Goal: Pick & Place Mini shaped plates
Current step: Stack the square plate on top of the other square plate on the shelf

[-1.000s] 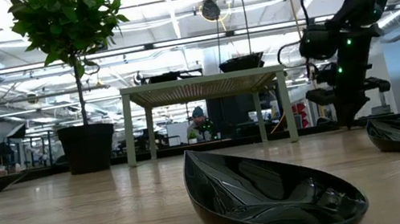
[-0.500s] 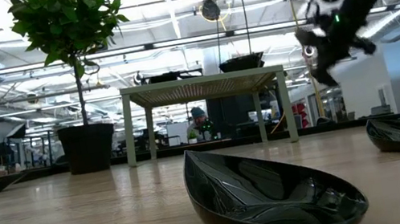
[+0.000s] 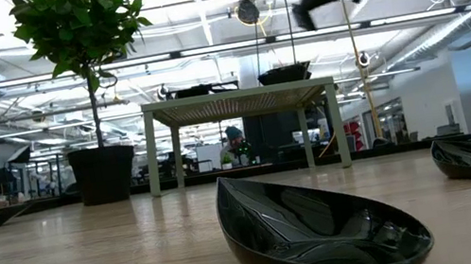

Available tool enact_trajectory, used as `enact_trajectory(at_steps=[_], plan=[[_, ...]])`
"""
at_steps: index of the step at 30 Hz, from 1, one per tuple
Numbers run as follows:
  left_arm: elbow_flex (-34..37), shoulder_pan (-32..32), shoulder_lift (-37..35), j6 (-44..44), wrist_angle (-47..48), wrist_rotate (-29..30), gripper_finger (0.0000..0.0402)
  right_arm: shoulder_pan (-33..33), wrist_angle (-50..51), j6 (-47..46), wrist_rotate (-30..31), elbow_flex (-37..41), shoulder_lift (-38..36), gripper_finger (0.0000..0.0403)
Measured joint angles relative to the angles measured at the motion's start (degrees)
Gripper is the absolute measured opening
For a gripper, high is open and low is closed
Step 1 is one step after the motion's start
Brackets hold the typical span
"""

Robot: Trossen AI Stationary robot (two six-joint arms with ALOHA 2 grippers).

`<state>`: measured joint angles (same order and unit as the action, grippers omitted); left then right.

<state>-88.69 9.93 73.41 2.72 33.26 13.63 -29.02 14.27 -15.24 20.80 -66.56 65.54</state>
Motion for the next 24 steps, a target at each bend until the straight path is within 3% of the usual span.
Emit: enact_trajectory(at_steps=[3, 9, 24], plan=[[0.0, 0.0, 0.0, 0.0, 0.0, -0.02, 0.012, 3.12, -0.56, 8.17, -2.36, -3.87, 5.78, 0.0], [0.02, -1.09, -1.25, 0.04, 0.01, -0.09, 0.012, 7.67, -8.43, 22.12, -13.97, -8.16, 15.05, 0.0], [0.02, -6.23, -2.96, 1.25, -0.87, -0.25, 0.012, 9.99, -9.24, 38.65, -16.26, -18.49, 32.19, 0.0]])
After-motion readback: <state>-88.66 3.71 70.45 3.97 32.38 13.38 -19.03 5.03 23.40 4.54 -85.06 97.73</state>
